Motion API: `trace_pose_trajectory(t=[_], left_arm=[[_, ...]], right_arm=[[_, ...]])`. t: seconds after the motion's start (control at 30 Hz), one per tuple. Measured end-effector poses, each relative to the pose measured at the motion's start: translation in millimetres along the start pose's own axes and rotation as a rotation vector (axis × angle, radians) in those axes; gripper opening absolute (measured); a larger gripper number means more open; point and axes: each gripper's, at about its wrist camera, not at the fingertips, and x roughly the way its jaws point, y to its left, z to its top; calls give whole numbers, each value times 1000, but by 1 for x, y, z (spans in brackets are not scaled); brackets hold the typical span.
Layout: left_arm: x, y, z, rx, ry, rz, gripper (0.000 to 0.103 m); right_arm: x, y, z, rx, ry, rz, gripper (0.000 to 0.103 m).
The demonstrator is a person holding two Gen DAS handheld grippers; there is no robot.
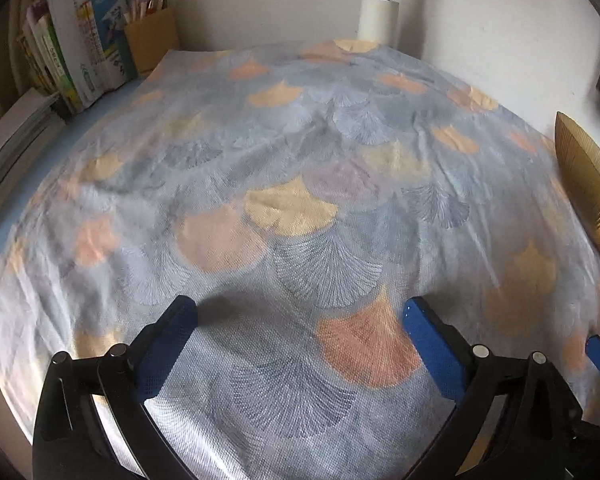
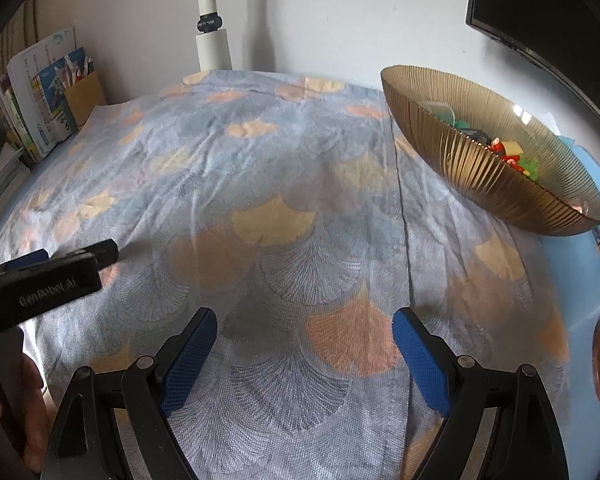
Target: Organize rigid objects
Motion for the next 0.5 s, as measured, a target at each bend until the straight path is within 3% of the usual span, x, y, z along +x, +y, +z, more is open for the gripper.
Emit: trace_pose_trajectory(t=[0.3, 0.5], left_arm=[[1, 2, 2, 11, -3, -10, 103], [1, 1, 4, 17, -5, -13, 103]], right_arm=[[7, 4, 1, -24, 42, 5, 102], [8, 5, 2, -26, 47, 6, 103]])
